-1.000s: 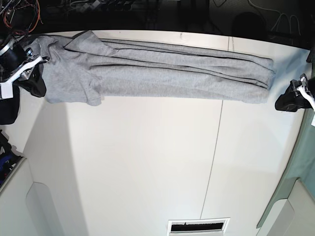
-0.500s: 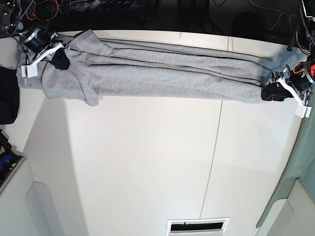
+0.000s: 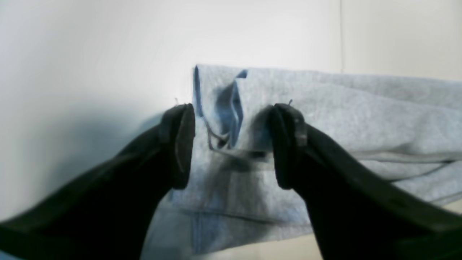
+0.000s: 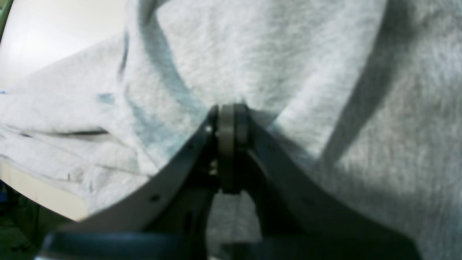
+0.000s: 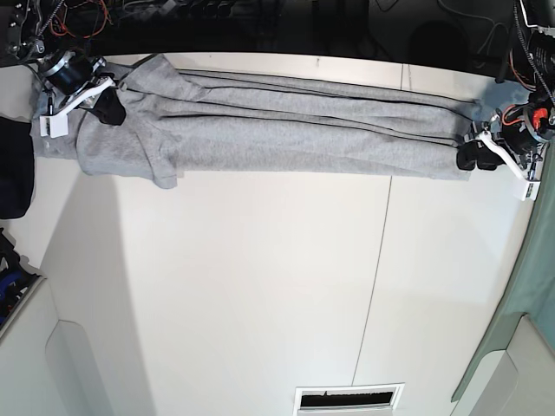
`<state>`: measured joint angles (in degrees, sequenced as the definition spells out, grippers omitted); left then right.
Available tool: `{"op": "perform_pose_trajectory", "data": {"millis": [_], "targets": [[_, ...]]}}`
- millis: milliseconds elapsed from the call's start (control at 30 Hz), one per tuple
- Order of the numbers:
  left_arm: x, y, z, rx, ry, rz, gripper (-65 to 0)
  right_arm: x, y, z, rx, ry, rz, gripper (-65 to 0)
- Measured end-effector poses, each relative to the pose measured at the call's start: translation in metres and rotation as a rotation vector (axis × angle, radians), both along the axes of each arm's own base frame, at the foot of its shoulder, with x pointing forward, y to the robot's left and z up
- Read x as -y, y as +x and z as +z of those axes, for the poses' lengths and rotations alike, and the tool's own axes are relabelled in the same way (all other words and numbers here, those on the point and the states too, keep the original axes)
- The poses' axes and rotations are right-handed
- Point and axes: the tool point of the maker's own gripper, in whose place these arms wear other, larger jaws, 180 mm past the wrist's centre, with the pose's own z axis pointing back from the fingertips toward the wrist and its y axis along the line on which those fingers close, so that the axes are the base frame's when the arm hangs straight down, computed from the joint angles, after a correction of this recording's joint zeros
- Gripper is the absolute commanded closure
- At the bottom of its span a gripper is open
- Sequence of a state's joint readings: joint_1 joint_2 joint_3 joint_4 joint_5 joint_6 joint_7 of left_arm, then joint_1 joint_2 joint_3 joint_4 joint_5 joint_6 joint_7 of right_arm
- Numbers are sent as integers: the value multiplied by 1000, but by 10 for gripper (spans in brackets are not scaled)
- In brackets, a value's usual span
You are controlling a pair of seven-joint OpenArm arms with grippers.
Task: Layout the t-shirt on the table in an organized manner, then fold the t-shirt properly
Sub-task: 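Grasp both ends of the folded strip with both grippers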
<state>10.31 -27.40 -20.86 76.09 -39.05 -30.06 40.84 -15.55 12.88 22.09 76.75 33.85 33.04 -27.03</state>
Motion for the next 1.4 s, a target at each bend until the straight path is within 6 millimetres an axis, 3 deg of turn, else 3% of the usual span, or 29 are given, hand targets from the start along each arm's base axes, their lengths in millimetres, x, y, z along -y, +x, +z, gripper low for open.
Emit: {"op": "perform_pose_trajectory", "data": {"millis": [300,800,1000,1300,1400], "targets": [[-6,-13,-23,-60,8,33,-362,0,0,0,0,1,0,0],[-18,-14,-22,-79,69,25,-362,0,0,0,0,1,0,0],[-23,-8,-7,-79,107,3,-362,0,0,0,0,1,0,0],[-21,-6,-2,-76,115,-12,-362,-1,0,0,0,1,1,0],[-19,-7,-3,-78,109,-10,-392,-1,0,0,0,1,0,0]]}}
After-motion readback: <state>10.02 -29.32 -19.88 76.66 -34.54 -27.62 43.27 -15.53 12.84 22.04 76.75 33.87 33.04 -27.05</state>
